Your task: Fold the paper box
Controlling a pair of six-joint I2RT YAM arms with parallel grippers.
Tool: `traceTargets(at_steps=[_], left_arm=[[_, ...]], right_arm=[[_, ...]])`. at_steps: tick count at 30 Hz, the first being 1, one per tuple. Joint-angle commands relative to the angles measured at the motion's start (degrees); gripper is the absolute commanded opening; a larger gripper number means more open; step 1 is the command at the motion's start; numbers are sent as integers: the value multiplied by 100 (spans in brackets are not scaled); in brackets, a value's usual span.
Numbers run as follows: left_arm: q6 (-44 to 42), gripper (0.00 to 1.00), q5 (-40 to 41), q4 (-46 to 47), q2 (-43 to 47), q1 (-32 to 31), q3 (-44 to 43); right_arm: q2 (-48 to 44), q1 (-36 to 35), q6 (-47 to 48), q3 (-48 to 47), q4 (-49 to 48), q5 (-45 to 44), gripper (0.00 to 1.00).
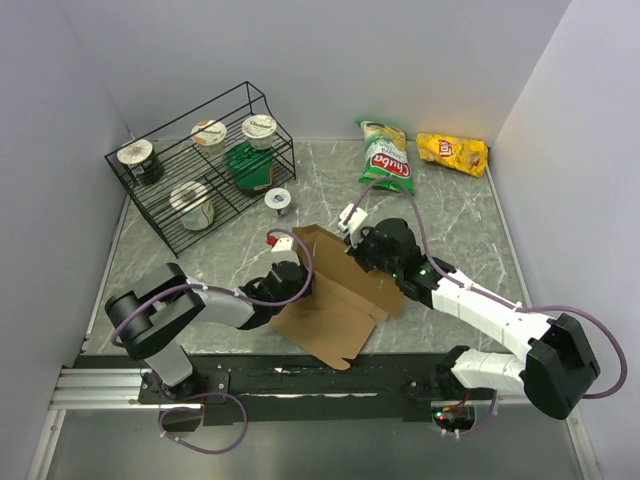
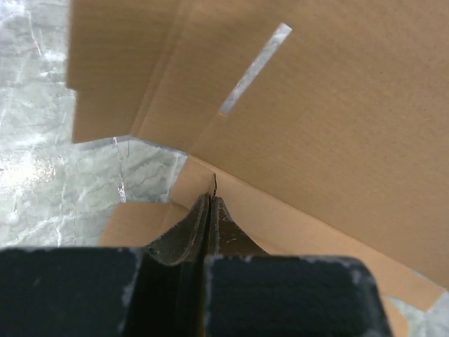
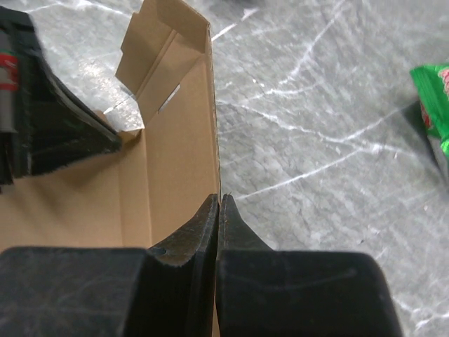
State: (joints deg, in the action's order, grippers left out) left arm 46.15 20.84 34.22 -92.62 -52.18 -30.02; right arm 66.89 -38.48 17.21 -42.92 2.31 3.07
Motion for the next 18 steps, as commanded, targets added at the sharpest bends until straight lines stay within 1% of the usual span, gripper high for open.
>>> traceTargets(at_steps=[1,4,6,7,8,10,11,12,16,18], left_arm=[[-20,5,-1,-117,-55,-257,-250],[113,11,16,32,173,-257,-40],[140,26,95,-46,340,-249,93],[140,31,139,-125,506,-248,119],[122,45,183,-187,604,-248,171],[113,58,236,-424,901,-248,216],[113,69,306,-512,1017,-240,268],[113,73,333,-765,1140,-231,286],[70,88,500,-1347,2150,-170,566],[8,92,317,-1513,2693,-20,681]], right_arm=[[-45,-440,291,213,-872,-157,0],[69,-747,555,266,-986,-631,0],[122,-880,677,292,-1056,-825,0],[174,-968,704,301,-1118,-965,0],[201,-995,731,310,-1144,-1018,0],[236,-1030,810,336,-1206,-1106,0],[245,-1082,819,354,-1215,-1142,0],[245,-1100,854,337,-1206,-1159,0],[228,-1144,942,389,-1250,-1265,0],[219,-1179,986,398,-1259,-1291,0]])
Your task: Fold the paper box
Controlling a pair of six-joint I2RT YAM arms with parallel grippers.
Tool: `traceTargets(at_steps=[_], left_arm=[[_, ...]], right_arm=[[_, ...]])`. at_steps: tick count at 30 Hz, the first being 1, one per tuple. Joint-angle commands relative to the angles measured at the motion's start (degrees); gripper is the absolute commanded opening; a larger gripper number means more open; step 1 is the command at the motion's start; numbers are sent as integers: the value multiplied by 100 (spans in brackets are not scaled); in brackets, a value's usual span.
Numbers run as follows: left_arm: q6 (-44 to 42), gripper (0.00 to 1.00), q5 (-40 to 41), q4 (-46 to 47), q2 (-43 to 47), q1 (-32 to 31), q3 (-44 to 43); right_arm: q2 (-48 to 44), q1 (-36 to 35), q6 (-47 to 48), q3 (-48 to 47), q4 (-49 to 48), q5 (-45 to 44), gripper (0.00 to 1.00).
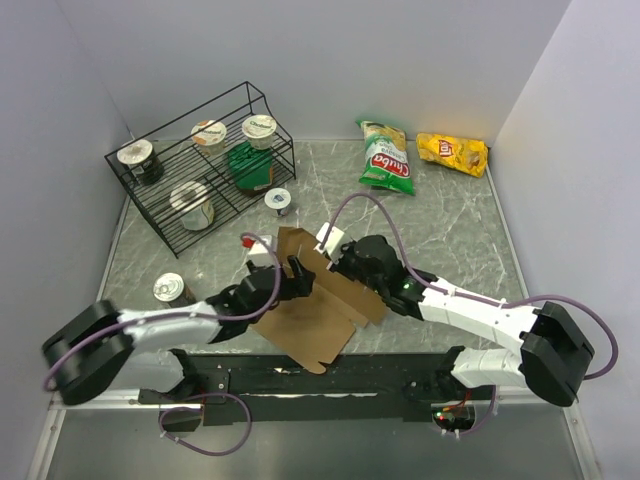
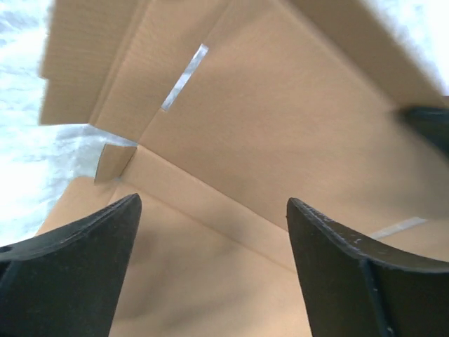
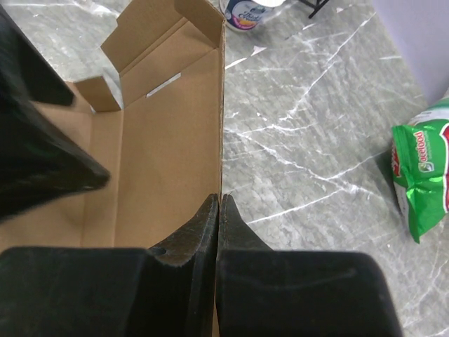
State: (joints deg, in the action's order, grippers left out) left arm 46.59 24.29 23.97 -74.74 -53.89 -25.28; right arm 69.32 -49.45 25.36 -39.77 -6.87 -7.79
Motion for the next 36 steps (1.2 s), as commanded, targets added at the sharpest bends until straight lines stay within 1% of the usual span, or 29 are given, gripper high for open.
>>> traceTargets(at_steps=[1,4,6,7,8,12,16,17,20,21,23,24,25,28,30,33,35,36], left_arm=[[-44,95,-56,-777,1074,220,260],[-123,97,-275,-1138,1619,536,356],[-202,97,-477,-1227,1900,826,357],[-211,96,-704,-1271,1989,967,313],[-238,96,-820,-1306,2068,1212,287],[-352,97,-1277,-1289,2490,1723,103],[-563,99,-1839,-1123,2403,2373,-187],[-624,99,-2075,-1053,2333,2635,-240],[-870,99,-2385,-807,1885,3076,-486],[-897,99,-2551,-606,1597,3173,-539],[-862,100,-2850,-306,1297,3497,-662],[-853,99,-3130,-113,982,3577,-697],[-871,99,-3237,167,814,3691,-785],[-1055,98,-3773,424,40,3850,-1179],[-1291,96,-3993,372,-477,3868,-1426],[-1441,96,-4046,529,-987,3912,-1743],[-1468,94,-4405,652,-1261,4000,-1892],[-1547,93,-4555,618,-1549,4009,-2093]], right_arm=[[-15,-91,171,92,-350,-214,0],[-6,-152,249,110,-394,-249,0],[46,-231,346,118,-446,-354,0],[55,-258,381,118,-472,-389,0],[81,-284,460,127,-473,-433,0],[222,-556,776,215,-682,-1012,0],[450,-899,1093,233,-833,-1522,0],[494,-960,1224,241,-877,-1602,0],[688,-1180,1435,268,-1000,-1918,0],[801,-1250,1497,294,-1061,-2023,0],[907,-1426,1699,329,-1272,-2313,0],[986,-1479,1752,382,-1342,-2358,0],[1013,-1506,1796,391,-1395,-2393,0],[1049,-1567,1911,479,-1606,-2446,0],[1022,-1576,1928,488,-1606,-2403,0],[978,-1585,1981,558,-1703,-2376,0],[969,-1576,1972,576,-1703,-2358,0],[996,-1585,1990,576,-1695,-2376,0]])
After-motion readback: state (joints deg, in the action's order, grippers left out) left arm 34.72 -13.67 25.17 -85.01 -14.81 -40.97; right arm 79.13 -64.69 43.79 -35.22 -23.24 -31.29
